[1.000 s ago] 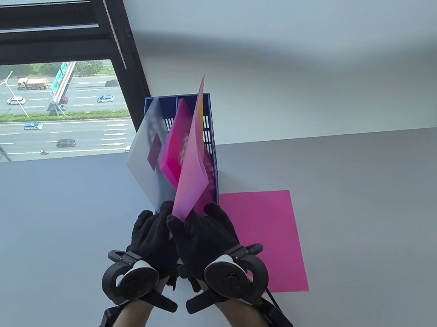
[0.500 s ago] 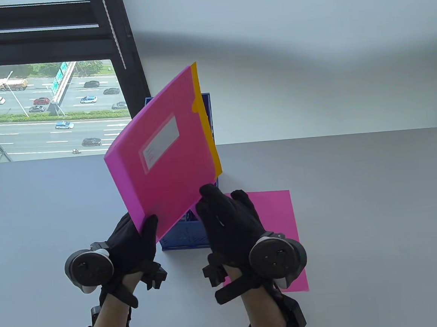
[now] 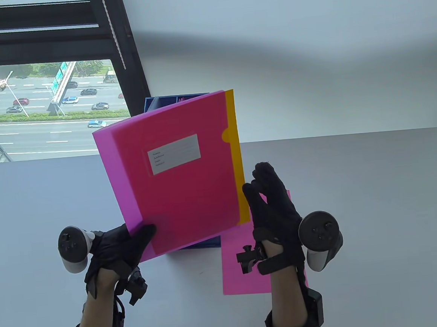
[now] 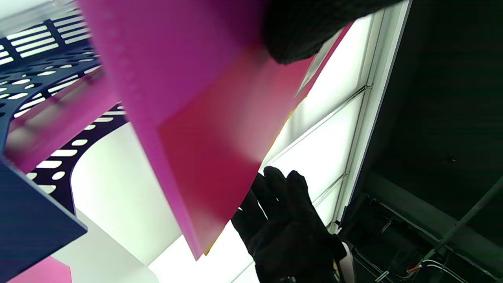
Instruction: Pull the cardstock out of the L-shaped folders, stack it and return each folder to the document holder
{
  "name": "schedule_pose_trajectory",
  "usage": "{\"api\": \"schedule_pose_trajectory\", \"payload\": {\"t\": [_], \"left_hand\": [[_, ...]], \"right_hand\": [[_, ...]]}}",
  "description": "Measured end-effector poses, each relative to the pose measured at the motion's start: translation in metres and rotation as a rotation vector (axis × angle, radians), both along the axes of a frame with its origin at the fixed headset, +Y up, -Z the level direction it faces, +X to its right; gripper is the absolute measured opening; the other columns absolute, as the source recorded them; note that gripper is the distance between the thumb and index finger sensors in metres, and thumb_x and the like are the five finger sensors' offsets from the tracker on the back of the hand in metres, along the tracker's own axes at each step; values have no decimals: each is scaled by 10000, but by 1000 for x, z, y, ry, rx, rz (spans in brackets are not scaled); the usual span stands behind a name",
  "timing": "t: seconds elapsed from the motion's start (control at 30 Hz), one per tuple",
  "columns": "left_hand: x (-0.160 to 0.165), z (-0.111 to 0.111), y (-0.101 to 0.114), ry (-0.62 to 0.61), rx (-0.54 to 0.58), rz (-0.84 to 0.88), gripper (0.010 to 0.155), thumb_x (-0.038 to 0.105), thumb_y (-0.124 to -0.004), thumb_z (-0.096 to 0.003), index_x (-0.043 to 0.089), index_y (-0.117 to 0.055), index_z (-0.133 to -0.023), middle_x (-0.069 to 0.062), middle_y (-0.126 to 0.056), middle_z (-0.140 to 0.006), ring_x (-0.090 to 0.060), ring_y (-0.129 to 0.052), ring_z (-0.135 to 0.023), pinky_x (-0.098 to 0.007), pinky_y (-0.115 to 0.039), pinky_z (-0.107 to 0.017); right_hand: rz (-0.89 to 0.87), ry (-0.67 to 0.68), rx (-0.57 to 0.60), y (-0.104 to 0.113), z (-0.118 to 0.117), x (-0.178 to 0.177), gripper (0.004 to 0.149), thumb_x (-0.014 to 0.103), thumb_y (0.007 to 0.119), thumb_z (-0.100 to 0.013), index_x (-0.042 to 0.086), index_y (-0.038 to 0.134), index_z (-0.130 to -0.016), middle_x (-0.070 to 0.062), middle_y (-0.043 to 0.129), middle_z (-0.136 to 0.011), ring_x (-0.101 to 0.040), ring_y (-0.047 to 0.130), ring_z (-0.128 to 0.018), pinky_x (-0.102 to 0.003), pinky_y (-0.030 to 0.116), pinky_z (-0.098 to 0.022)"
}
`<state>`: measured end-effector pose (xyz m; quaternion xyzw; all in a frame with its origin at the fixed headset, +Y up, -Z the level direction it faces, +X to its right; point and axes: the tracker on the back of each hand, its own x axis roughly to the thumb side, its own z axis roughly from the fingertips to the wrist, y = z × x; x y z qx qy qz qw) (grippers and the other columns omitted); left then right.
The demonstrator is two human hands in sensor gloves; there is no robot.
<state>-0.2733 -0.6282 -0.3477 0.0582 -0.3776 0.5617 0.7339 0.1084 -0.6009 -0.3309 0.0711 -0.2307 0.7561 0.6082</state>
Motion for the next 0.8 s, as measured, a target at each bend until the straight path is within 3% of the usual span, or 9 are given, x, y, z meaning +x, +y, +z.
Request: {"api": "schedule_pose_trajectory", "payload": {"t": [0.2,0.33,0.5,0.63,0.8], "left_hand": [[5,-6,-7,-94,-39,4,484,369,-732,-605,134,-783,-1025,-44,-986,-802,-331,-1016,-708,-578,-670,-711],[7,-8,-11,-121,-55,0,484,373,-733,-605,142,-781,-1028,-41,-984,-807,-329,-1015,-713,-581,-668,-712],[8,-9,-13,-148,-95,18,495,386,-746,-603,176,-750,-1051,-22,-933,-878,-315,-991,-759,-579,-657,-727],[5,-13,-21,-278,-177,218,556,415,-733,-613,210,-640,-1121,-51,-847,-971,-333,-951,-815,-583,-629,-742],[-2,-13,-27,-308,-251,366,656,531,-673,-642,235,-469,-1190,-65,-688,-1099,-371,-844,-934,-593,-572,-771]], "right_hand": [[-107,174,-80,-14,-17,7,576,488,899,-558,226,713,-1037,-16,868,-931,-228,955,-720,-541,577,-734],[-249,355,-120,-22,-26,7,434,374,932,-550,230,812,-942,7,951,-809,-168,1022,-588,-501,660,-702],[-175,297,-87,-19,-24,9,401,356,915,-550,259,821,-927,18,956,-804,-156,1028,-584,-485,672,-705],[-181,316,-62,-19,-24,10,395,356,911,-553,266,821,-926,18,953,-805,-152,1024,-579,-477,663,-716],[-138,328,-40,-19,-25,8,392,360,909,-556,274,818,-928,27,948,-813,-150,1020,-593,-478,654,-726]]}}
